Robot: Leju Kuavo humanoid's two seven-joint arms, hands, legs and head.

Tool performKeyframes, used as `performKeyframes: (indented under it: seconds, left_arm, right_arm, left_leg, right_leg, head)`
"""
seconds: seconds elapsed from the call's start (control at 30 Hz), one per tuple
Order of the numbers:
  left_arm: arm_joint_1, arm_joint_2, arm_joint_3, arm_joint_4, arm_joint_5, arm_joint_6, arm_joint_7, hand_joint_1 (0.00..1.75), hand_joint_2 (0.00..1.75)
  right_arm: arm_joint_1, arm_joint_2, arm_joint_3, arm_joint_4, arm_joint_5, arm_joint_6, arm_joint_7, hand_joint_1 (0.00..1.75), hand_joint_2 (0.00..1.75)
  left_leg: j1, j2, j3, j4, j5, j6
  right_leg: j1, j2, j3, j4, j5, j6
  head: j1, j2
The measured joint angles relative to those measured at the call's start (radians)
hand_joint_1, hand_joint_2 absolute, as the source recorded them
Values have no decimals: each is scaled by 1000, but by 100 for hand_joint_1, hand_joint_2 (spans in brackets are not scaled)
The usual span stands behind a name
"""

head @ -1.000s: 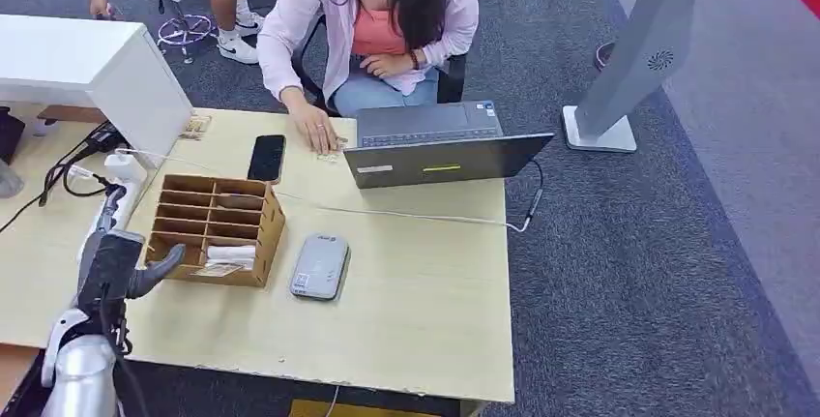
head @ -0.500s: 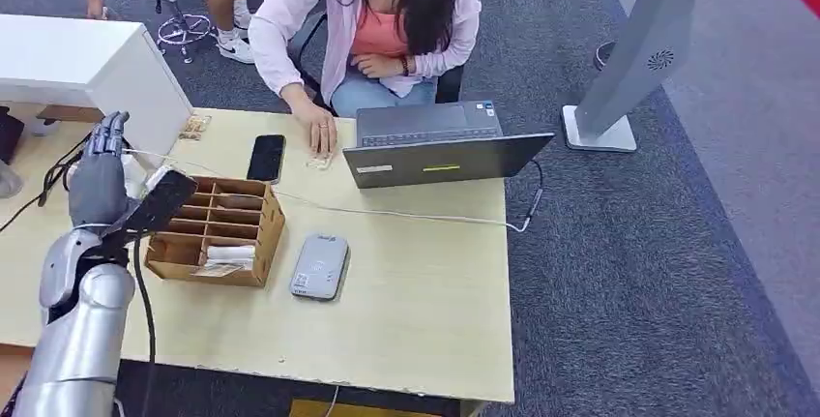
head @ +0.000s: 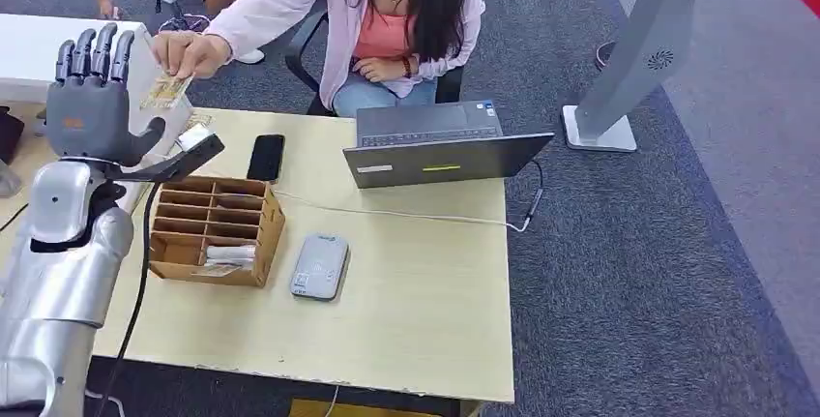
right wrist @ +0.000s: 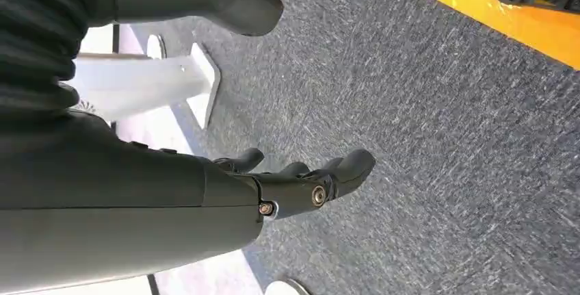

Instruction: Pass the card to the sensor for recognition and then transmit it.

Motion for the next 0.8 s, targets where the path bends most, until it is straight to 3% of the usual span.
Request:
performKeyframes:
  seconds: [0.17,0.2,0.23,0.8]
  left_arm:
    - [-14,9,-24,25,-26,14,12,0,175]
    - [-15,10,-28,27,-27,14,12,59,175]
    - [-16,12,-30,31,-27,14,12,175,175]
    - [-15,37,-37,58,12,16,-13,175,175]
  right_arm:
    - [0,-3,10,1,5,0,-3,0,175]
    - [0,-3,10,1,5,0,-3,0,175]
    - [0,-3,10,1,5,1,-3,0,175]
    - [0,-5,24,3,11,1,-13,0,175]
  left_leg:
    - [0,0,0,0,0,0]
    - [0,0,0,0,0,0]
    - [0,0,0,0,0,0]
    - [0,0,-1,0,1,0]
  right_leg:
    - [0,0,0,0,0,0]
    - [0,0,0,0,0,0]
    - [0,0,0,0,0,0]
    - [0,0,-1,0,0,0]
  head:
    - [0,0]
    - [0,0]
    - [0,0]
    - [0,0]
